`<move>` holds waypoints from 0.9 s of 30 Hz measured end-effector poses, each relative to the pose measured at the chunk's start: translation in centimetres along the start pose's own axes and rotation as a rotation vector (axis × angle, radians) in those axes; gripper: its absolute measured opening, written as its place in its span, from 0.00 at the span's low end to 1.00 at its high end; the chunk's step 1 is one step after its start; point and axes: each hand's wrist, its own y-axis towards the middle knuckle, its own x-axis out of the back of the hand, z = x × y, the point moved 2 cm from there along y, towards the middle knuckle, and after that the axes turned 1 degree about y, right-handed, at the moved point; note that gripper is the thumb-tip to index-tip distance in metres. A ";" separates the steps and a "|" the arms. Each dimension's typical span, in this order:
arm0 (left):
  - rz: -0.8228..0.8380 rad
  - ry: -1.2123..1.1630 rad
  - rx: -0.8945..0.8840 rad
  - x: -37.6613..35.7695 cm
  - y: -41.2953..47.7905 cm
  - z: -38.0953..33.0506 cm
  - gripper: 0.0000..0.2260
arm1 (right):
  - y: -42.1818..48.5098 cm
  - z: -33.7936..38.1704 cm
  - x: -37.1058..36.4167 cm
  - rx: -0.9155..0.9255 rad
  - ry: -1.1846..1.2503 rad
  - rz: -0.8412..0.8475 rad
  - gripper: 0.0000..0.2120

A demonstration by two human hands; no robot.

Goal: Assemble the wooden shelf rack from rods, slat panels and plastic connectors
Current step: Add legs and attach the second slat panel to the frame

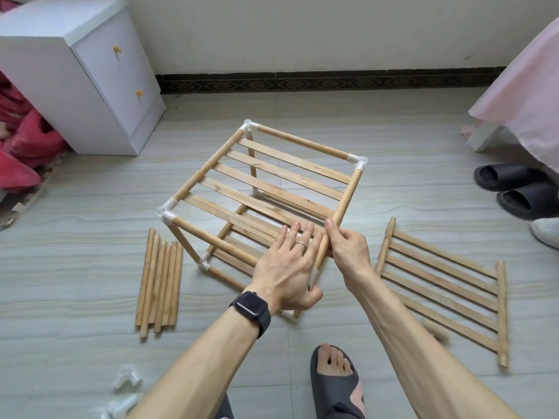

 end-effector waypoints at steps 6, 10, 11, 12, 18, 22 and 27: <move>0.006 -0.029 0.001 -0.3 0.6 0.1 0.44 | -0.1 0.4 0.1 0.014 -0.053 -0.059 0.26; 0.021 -0.051 -0.005 -0.4 0.6 0.2 0.44 | -0.5 0.5 -0.1 0.002 -0.083 -0.088 0.26; 0.017 -0.053 -0.010 -0.4 0.6 0.2 0.44 | -0.6 0.4 -0.3 0.001 -0.090 -0.104 0.26; 0.011 -0.054 -0.010 -0.4 0.5 0.3 0.43 | -0.7 0.5 -0.3 0.004 -0.105 -0.112 0.26; 0.013 -0.020 0.003 -0.1 0.2 0.2 0.42 | -1.3 0.5 -0.1 0.043 -0.155 -0.050 0.25; 0.007 -0.062 0.076 0.4 0.2 0.4 0.44 | -1.3 0.7 -0.1 0.059 -0.100 -0.035 0.21; -0.065 -0.022 0.026 0.7 -3.6 3.4 0.52 | -3.3 0.0 1.2 -0.048 -0.011 0.008 0.23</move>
